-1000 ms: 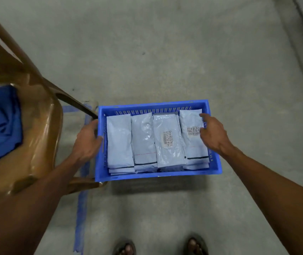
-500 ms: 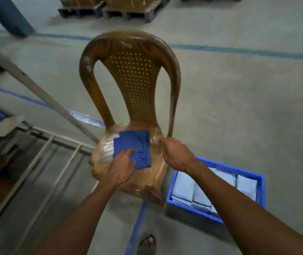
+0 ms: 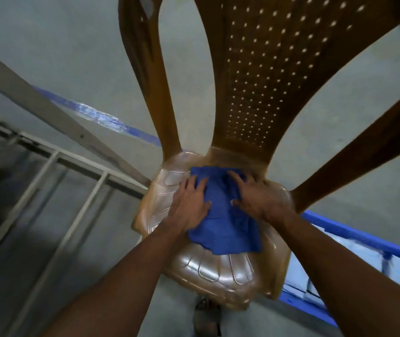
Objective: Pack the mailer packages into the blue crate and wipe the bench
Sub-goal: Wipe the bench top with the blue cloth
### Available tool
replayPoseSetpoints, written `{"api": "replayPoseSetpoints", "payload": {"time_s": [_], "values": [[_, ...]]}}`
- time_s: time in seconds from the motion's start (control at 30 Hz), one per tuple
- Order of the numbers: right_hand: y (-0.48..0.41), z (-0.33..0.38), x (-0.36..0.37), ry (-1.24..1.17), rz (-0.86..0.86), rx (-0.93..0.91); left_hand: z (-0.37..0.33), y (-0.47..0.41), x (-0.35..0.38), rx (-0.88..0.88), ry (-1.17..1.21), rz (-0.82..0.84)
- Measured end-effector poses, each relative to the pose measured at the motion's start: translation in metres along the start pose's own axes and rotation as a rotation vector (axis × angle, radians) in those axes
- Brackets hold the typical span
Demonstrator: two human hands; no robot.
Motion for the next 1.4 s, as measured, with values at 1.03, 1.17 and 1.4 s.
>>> {"api": "replayPoseSetpoints", "payload": {"time_s": [1.03, 1.17, 1.4], "values": [[0.468, 0.101, -0.336, -0.322, -0.940, -0.496, -0.248, 0.399, -0.349, 0.442, 0.757, -0.749], [0.564, 0.142, -0.367, -0.271, -1.056, -0.595, -0.260, 0.513, -0.380, 0.445, 0.863, -0.793], [0.651, 0.251, -0.350, -0.307, -0.986, -0.821, -0.213, 0.682, -0.379, 0.346, 0.840, -0.824]]}}
Point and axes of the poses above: each hand's wrist, its own y-axis away from the middle knuckle, its own x-axis out of the palm, z = x × y, the point moved 2 cm from there along -y, towards the middle knuckle, and after that the axes turned 8 degrees about y, right-handed, at the moved point
